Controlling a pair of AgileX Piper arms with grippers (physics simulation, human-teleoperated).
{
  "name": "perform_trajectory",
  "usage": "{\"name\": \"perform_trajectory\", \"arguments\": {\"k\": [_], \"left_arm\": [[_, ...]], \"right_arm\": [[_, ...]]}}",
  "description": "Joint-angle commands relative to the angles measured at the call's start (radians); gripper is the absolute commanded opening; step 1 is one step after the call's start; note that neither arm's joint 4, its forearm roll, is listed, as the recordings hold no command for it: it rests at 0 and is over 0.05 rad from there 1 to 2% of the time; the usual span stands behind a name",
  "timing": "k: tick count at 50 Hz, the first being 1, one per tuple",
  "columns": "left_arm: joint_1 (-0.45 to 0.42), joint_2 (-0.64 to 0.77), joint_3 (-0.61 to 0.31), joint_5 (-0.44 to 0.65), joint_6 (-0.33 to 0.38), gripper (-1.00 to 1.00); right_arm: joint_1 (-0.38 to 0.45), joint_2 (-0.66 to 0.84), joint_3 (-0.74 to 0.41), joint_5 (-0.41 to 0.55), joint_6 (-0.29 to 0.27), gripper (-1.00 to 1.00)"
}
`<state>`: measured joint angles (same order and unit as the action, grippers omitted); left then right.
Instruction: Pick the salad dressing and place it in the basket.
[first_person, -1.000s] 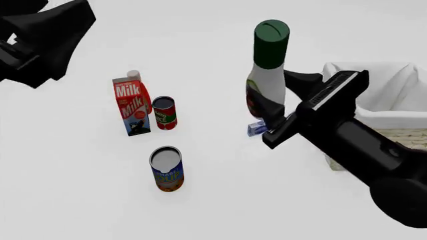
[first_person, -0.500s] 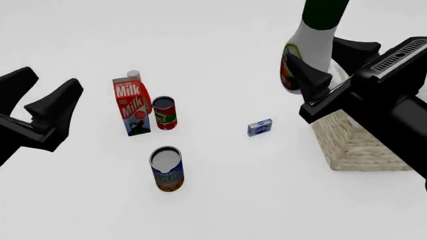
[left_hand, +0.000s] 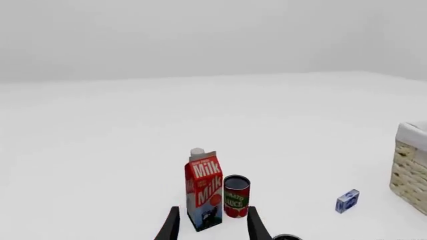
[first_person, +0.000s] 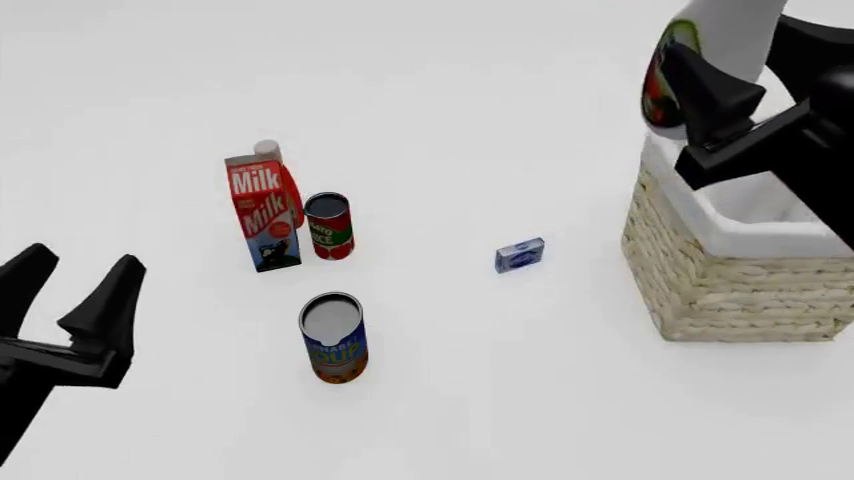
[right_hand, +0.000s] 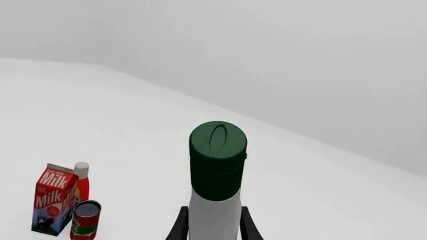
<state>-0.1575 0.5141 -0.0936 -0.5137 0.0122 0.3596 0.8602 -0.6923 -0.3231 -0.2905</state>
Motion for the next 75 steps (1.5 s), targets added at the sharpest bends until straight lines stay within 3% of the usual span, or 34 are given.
{"name": "perform_trajectory", "arguments": {"k": [1,6,11,18,27,52,61,68,75], "left_arm": [[0.053,-0.012,0.093,-0.078,0.003,1.0],[0.063,-0.073,0.094,-0.016,0.02,1.0],[0.082,-0.225,0.094,0.122,0.023,1.0],[0.118,-0.323,0.094,0.246,0.01,1.0],[0.11,-0.484,0.094,0.407,0.013,1.0],[0.093,-0.51,0.094,0.457,-0.01,1.0],[0.079,-0.502,0.094,0.461,-0.006,1.0],[0.076,-0.488,0.094,0.45,-0.006,1.0],[0.073,-0.487,0.094,0.452,-0.008,1.0]], "right_arm": [[-0.091,-0.008,-0.024,-0.002,0.028,-1.0],[-0.139,-0.009,-0.028,-0.005,0.031,-1.0],[-0.183,-0.002,-0.03,-0.01,0.022,-1.0],[-0.237,0.001,-0.031,-0.01,0.025,-1.0],[-0.325,0.044,-0.05,-0.005,0.046,-1.0],[-0.492,0.188,-0.075,-0.007,0.072,-1.0],[-0.544,0.228,-0.084,0.019,0.117,-1.0],[-0.557,0.244,-0.097,0.044,0.151,-1.0],[-0.57,0.261,-0.101,0.038,0.145,-1.0]]}}
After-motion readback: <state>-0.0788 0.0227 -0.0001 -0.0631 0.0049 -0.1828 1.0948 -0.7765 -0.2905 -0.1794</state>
